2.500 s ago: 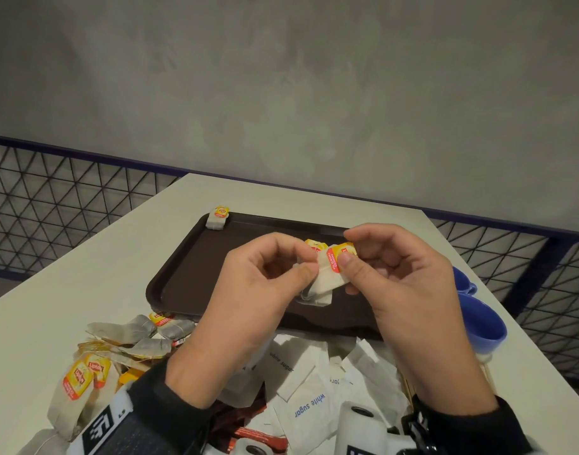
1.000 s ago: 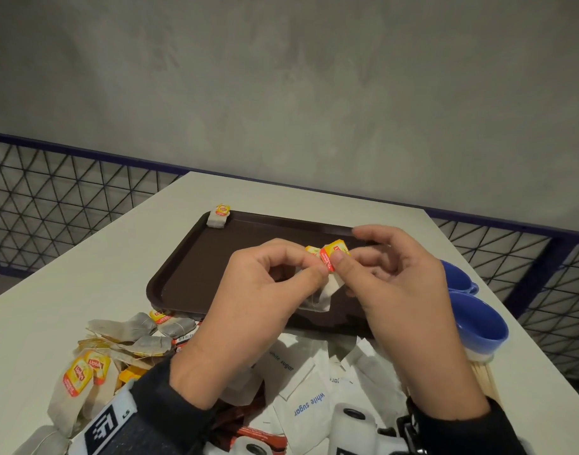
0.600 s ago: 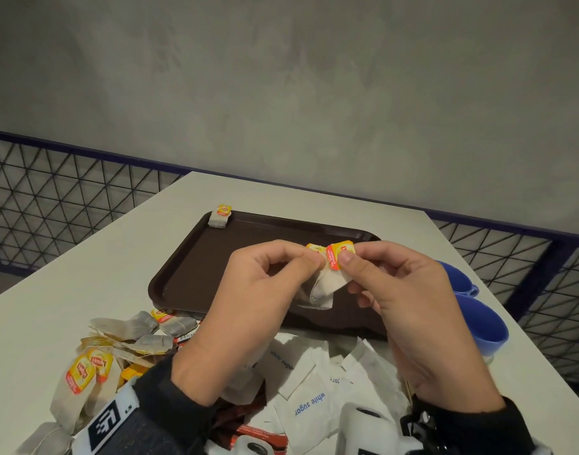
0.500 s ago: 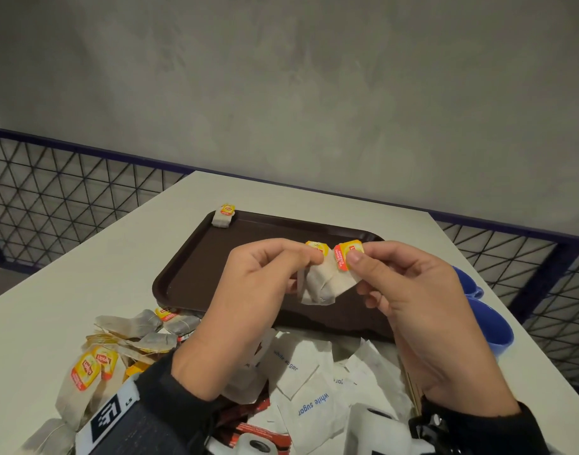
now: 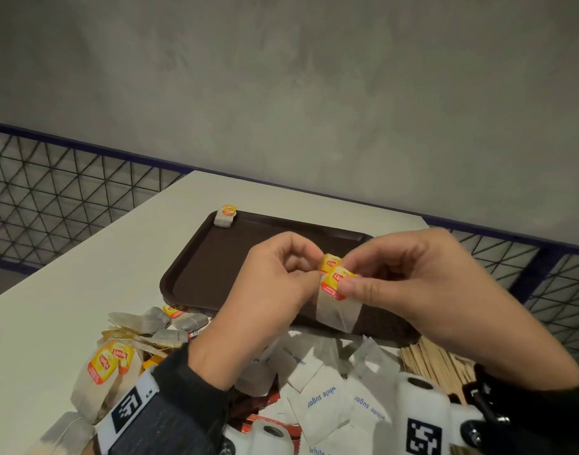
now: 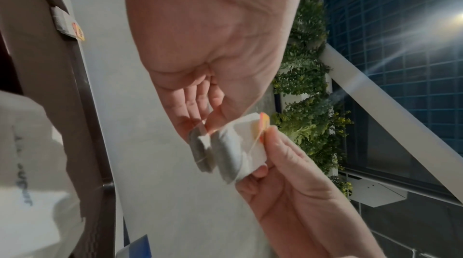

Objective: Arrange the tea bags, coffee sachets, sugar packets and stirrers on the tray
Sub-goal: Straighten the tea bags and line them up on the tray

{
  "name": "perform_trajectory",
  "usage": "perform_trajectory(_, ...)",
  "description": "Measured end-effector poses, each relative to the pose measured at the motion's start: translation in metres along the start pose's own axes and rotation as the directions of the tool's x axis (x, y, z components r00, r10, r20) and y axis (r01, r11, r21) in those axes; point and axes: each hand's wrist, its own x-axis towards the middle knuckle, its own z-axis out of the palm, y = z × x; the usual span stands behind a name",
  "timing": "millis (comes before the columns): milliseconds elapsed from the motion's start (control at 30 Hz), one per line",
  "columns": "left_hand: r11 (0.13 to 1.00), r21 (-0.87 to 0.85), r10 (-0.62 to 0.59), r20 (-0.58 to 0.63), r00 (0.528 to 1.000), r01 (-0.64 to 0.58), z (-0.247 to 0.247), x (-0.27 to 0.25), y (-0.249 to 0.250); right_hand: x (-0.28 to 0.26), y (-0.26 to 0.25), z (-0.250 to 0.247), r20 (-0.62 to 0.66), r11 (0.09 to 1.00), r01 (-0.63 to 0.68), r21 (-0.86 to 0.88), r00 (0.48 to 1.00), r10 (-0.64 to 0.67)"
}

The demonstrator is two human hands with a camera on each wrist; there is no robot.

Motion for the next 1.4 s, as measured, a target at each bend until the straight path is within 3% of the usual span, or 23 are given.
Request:
perform_trajectory(100,0.999,-0.041,-0.018,0.061,0.998,0.020,-0.001,-0.001,0.002,0.010,-0.006,-0.003,-0.036,0.952,0.003,-0.307,0.999,-0.015)
perform_trajectory(200,0.998,-0.056,-0.023,0.102,0.994,0.029,-0.002,-0.004,0.009,0.015,-0.008,-0.004,-0.080,0.881,-0.011,-0.472,0.996,-0.031)
perform_trajectory(500,0.985,-0.170,-0.014,0.096,0.995,0.030,-0.005,-0.004,0.014,0.018,-0.013,-0.006,-0.133,0.833,-0.088,-0.547,0.991,0.017)
perform_trajectory(667,0.981,-0.193,0.040,0.056,0.998,-0.028,-0.003,-0.004,0.013,0.018,-0.017,-0.010,-0.081,0.929,-0.135,-0.345,0.990,0.114)
perform_trajectory(800,0.970,-0.135,0.193,-0.080,0.978,-0.202,0.000,-0.007,0.012,0.020,-0.019,-0.016,-0.167,0.974,-0.199,-0.105,0.970,0.180)
perform_trajectory(900,0.963,-0.045,0.258,-0.110,0.960,-0.264,-0.001,-0.010,0.015,0.023,-0.020,-0.022,-0.243,0.958,-0.259,0.123,0.928,0.282)
perform_trajectory(1100,0.968,0.008,0.252,-0.018,0.968,-0.251,0.003,-0.013,0.015,0.025,-0.023,-0.013,-0.341,0.874,-0.244,0.421,0.850,0.402)
perform_trajectory(1400,0.983,0.028,0.185,-0.114,0.976,-0.183,0.001,-0.010,0.015,0.020,-0.018,0.009,-0.426,0.851,-0.137,0.507,0.819,0.385)
